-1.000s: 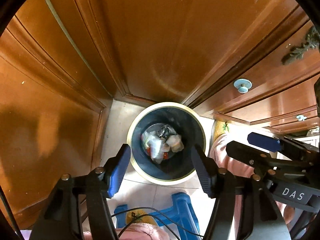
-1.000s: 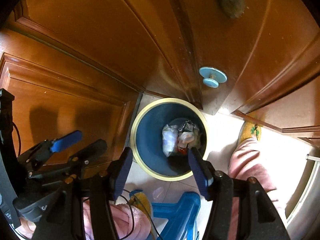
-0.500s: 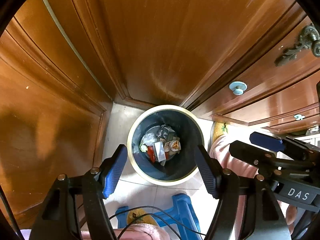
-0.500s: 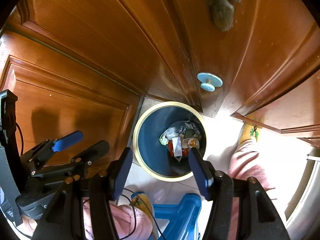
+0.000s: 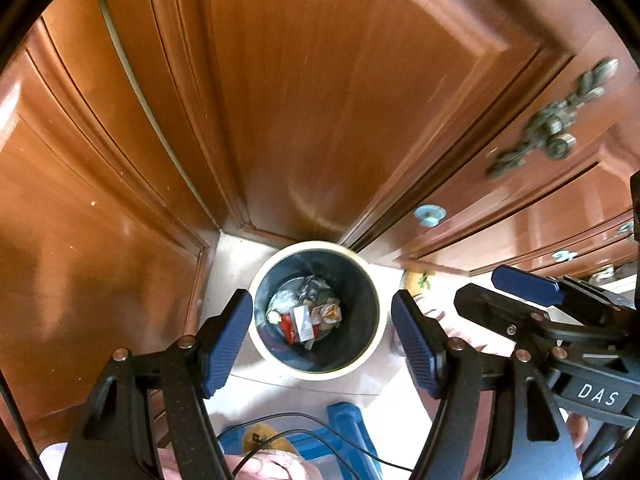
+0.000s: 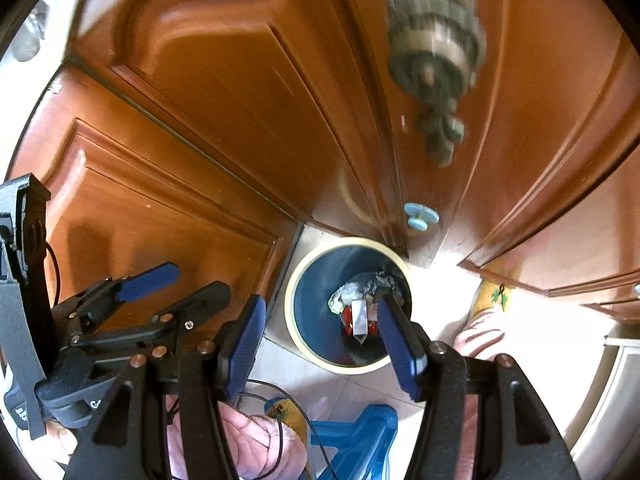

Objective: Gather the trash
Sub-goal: 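Raise both tools back up to the counter trash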

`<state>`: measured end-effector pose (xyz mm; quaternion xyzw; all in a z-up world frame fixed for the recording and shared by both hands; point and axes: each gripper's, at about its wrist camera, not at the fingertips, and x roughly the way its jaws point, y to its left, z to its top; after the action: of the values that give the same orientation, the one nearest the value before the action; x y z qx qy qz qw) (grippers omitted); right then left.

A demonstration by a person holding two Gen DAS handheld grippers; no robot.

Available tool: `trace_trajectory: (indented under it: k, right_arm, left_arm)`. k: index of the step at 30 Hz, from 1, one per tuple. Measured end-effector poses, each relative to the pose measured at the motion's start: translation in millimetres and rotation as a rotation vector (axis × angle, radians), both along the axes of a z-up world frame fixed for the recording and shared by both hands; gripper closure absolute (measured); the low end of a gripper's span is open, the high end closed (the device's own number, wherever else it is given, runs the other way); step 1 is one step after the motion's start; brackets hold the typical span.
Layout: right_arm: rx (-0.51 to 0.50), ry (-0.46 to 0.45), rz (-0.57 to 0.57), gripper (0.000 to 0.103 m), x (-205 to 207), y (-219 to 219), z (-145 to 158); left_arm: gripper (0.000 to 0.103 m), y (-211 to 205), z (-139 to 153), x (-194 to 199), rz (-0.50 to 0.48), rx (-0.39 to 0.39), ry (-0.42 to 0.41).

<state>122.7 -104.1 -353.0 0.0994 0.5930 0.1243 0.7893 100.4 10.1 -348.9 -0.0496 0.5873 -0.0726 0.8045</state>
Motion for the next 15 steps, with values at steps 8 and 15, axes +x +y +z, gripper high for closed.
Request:
trace_trajectory:
  k: [8,15]
  right_arm:
    - [0.013,-0.167,0.028,0.044,-15,-1,79]
    - [0.039,-0.277,0.028,0.044,-18,-1,148]
  left_arm:
    - [0.032,-4,80,-11,-0.026,-0.045,-0.136]
    - [0.024,-8,160,-14,-0.081,-0.028,-0.284]
